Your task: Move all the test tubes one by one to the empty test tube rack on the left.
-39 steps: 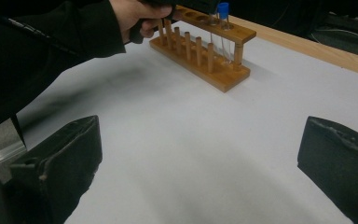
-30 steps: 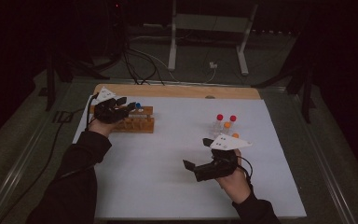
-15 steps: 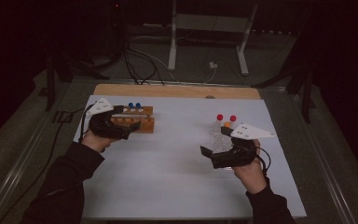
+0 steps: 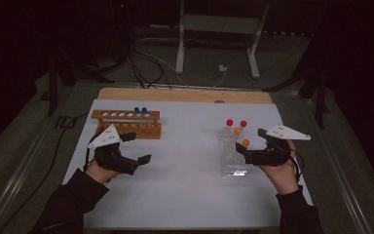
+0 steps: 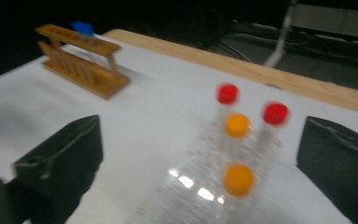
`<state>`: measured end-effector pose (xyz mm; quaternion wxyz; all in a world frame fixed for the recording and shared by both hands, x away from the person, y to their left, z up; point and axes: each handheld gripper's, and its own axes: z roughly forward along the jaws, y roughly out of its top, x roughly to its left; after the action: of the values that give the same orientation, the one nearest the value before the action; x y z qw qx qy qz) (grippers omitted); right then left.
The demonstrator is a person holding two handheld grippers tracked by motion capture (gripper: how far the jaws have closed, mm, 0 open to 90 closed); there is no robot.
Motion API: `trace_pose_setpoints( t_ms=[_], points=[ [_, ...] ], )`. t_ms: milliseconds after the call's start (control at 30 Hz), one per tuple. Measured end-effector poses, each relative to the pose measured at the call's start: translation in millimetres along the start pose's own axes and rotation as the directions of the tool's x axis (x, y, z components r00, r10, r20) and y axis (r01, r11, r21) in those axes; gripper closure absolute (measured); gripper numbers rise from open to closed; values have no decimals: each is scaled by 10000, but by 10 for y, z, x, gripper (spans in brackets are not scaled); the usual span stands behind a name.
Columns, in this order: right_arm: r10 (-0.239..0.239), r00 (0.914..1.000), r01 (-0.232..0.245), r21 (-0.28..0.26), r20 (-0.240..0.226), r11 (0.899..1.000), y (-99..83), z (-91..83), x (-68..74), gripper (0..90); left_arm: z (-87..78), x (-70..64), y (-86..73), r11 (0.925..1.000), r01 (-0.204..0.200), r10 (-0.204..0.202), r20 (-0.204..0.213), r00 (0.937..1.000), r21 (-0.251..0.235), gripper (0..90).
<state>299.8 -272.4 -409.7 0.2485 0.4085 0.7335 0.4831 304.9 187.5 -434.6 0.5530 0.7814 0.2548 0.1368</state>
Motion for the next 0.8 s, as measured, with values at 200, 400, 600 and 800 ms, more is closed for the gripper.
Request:
trace_pose_setpoints(
  t_ms=[200,400,600,800],
  points=[
    [416,9981,-443,611,450,9971,-219,65,-125,61,40,-95,-109,10000,-19,16,347,9994,81,15],
    [728,9945,-814,1193,750,9895,-407,152,-193,198,60,-100,-167,9994,-95,85,301,9995,335,15],
    [536,9963,-640,1624,675,9846,-504,227,-237,467,54,-99,-202,9991,-112,102,254,9996,412,15],
    [258,9979,-360,1791,587,9832,-508,292,-223,617,27,-83,-203,9994,-51,44,214,9998,354,15]
  ],
)
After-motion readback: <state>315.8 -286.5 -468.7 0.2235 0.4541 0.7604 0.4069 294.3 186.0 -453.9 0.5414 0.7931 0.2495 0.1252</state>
